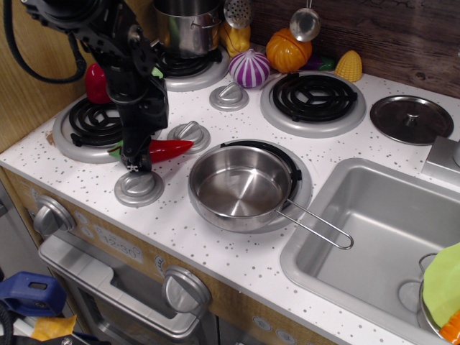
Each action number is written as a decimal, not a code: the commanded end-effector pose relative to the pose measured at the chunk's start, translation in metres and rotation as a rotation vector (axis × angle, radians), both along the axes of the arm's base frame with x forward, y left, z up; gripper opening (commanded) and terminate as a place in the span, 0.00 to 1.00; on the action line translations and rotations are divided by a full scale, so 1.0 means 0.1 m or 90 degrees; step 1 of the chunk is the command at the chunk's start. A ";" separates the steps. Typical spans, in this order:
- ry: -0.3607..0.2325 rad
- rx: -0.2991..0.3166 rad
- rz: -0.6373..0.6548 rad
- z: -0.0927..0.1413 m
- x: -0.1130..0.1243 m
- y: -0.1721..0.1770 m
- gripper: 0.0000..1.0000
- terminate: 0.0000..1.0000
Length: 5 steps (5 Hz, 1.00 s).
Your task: Put pepper in pot or pan
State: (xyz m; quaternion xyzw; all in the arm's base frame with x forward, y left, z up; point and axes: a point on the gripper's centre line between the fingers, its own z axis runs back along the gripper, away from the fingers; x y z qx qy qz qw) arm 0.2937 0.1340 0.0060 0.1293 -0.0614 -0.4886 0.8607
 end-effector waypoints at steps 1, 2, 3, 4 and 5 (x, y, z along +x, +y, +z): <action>-0.017 -0.001 0.010 -0.09 0.03 0.10 1.00 0.00; -0.019 -0.019 0.000 -0.06 0.09 0.09 0.00 0.00; -0.016 0.009 0.000 0.17 0.13 -0.03 0.00 0.00; -0.023 0.052 0.000 0.40 0.12 -0.07 0.00 0.00; -0.028 0.104 0.008 0.72 0.15 -0.16 0.00 0.00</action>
